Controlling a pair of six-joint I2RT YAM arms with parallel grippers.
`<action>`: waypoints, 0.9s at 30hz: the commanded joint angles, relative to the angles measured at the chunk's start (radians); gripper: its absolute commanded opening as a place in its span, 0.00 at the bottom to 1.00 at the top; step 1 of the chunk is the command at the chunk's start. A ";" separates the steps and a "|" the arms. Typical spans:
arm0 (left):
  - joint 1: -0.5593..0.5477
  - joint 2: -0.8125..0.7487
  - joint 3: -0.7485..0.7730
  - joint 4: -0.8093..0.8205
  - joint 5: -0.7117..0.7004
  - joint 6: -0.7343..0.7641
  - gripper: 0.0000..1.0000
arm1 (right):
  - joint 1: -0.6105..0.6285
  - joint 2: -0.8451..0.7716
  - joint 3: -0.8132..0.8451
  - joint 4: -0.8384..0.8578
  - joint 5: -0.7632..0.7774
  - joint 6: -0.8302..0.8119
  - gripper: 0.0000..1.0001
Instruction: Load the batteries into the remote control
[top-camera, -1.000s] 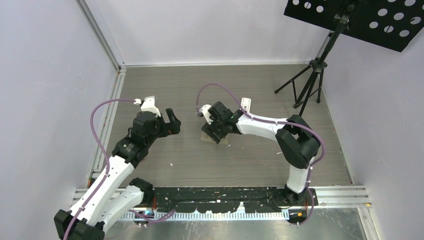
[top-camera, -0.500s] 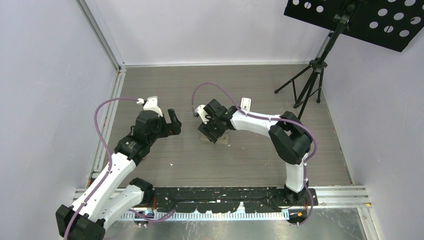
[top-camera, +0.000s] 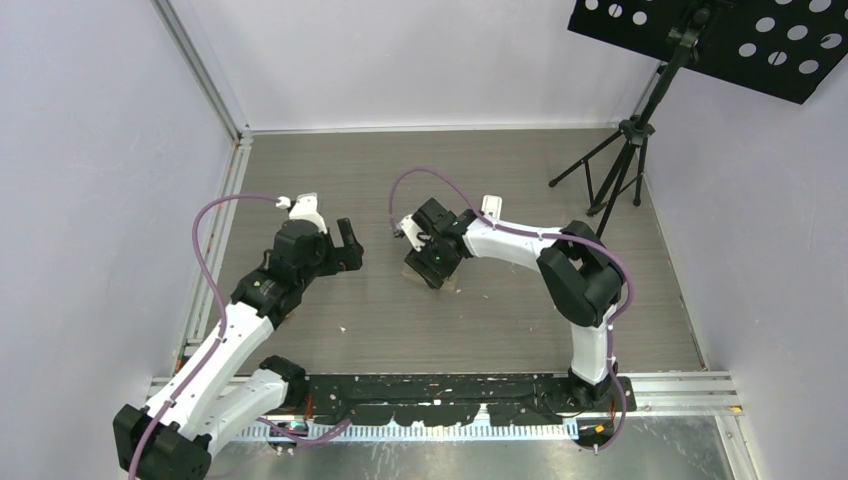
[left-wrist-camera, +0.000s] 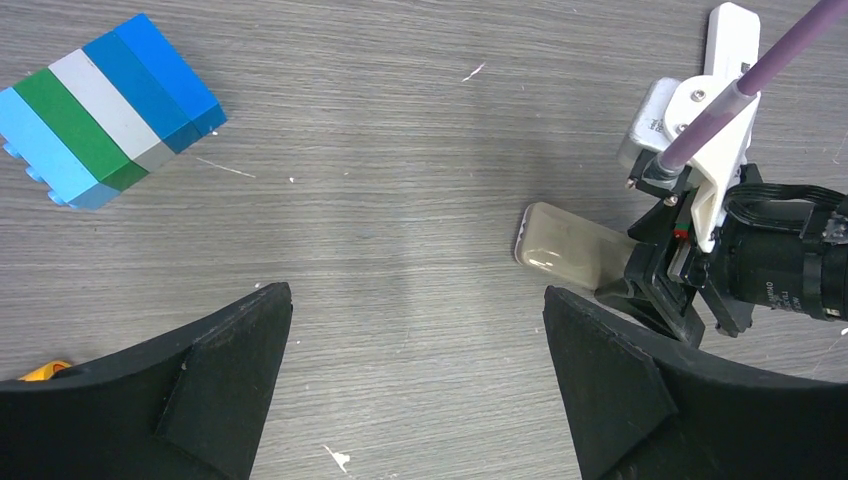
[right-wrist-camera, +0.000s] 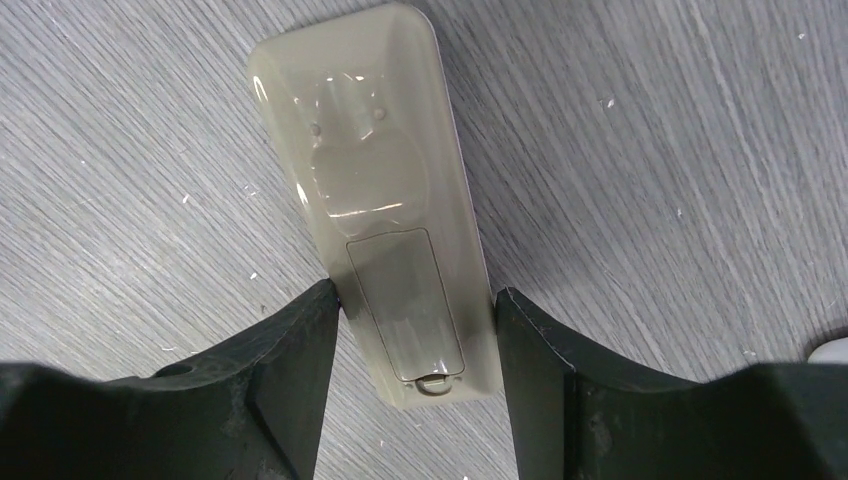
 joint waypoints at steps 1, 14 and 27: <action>0.003 0.000 0.055 -0.015 -0.013 0.006 1.00 | 0.006 0.019 0.009 0.034 0.078 -0.002 0.57; 0.003 0.071 0.116 -0.100 -0.029 -0.055 1.00 | -0.117 -0.011 -0.003 0.257 0.351 0.353 0.39; 0.003 0.077 0.129 -0.123 0.004 -0.082 1.00 | -0.180 0.128 0.117 0.274 0.398 0.547 0.42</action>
